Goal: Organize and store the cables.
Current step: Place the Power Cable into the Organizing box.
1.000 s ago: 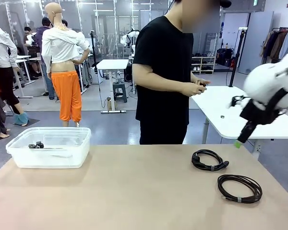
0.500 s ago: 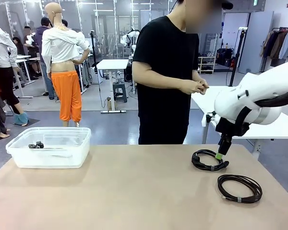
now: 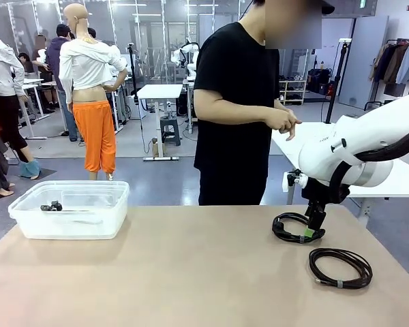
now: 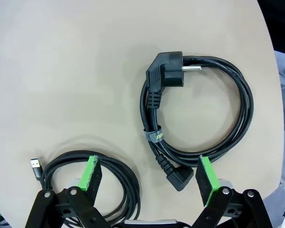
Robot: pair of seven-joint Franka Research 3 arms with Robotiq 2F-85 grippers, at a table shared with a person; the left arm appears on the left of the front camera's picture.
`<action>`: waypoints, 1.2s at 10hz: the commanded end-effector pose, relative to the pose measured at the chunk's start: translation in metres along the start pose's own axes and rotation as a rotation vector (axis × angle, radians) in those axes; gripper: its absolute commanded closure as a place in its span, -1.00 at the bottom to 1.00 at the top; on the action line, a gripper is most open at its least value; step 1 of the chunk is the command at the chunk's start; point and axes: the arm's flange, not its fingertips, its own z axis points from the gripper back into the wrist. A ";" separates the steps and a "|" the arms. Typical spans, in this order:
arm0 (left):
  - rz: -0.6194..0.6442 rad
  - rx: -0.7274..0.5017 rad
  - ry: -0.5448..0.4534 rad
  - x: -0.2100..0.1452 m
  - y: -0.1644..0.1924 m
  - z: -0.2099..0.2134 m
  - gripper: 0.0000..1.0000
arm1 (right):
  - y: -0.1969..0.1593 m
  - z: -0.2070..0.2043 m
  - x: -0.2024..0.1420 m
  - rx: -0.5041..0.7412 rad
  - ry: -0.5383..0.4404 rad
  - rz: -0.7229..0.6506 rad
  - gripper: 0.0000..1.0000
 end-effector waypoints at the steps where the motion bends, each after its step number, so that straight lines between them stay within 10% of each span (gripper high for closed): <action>1: -0.001 0.006 0.002 -0.001 0.001 0.000 -1.00 | -0.004 0.001 0.002 -0.007 -0.001 -0.001 -1.00; 12: -0.001 0.006 0.002 -0.001 0.001 0.000 -1.00 | -0.046 -0.058 0.029 0.038 0.172 0.192 -1.00</action>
